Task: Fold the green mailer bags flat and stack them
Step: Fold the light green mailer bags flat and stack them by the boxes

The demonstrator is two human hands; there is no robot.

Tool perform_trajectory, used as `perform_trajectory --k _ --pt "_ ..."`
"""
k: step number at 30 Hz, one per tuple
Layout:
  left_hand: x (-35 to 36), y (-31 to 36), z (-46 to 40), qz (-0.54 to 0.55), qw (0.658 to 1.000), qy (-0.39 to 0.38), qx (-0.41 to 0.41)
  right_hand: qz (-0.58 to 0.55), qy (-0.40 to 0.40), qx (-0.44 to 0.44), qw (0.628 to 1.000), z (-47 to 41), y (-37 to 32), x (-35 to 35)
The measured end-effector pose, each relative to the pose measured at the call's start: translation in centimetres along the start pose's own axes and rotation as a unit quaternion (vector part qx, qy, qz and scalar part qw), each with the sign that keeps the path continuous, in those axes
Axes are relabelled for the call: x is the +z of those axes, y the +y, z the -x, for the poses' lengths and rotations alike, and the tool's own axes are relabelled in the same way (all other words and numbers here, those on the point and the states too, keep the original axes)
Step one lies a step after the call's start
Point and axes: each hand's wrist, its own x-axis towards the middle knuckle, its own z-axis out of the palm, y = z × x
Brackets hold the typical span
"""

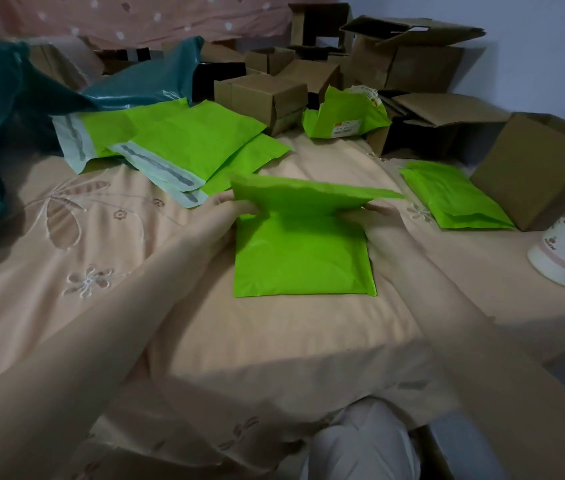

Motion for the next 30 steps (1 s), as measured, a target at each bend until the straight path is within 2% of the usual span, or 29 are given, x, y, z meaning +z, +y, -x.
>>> perform_trajectory --k 2,6,10,14,17,21,24,30 --pt "-0.3 -0.1 0.3 0.013 0.999 -0.007 0.036 0.021 0.010 0.000 1.000 -0.2 0.2 0.0" --pt "-0.5 0.3 1.0 0.041 0.993 -0.035 0.103 0.047 -0.013 -0.060 0.997 -0.2 0.0 -0.5" --pt "-1.2 1.1 0.7 -0.121 0.981 0.017 0.154 0.080 -0.012 -0.102 0.992 0.4 -1.0 -0.9" --pt "-2.2 1.2 1.2 -0.169 0.971 -0.030 0.170 0.177 0.024 -0.163 0.970 1.4 -2.0 -1.6" --pt "-2.4 1.2 1.8 -0.234 0.947 -0.073 0.209 0.184 0.028 -0.087 0.979 2.0 -2.7 -2.0" --pt "-2.6 1.3 2.5 -0.261 0.948 -0.091 0.160 0.147 -0.012 0.001 0.989 3.0 -3.3 -1.7" --pt "-2.4 1.0 3.2 -0.264 0.948 -0.102 0.144 0.152 -0.012 -0.028 0.988 3.5 -2.8 -1.7" --pt "-2.0 1.2 4.3 -0.222 0.966 -0.074 0.107 0.149 -0.031 -0.036 0.988 4.3 -2.3 -1.4"
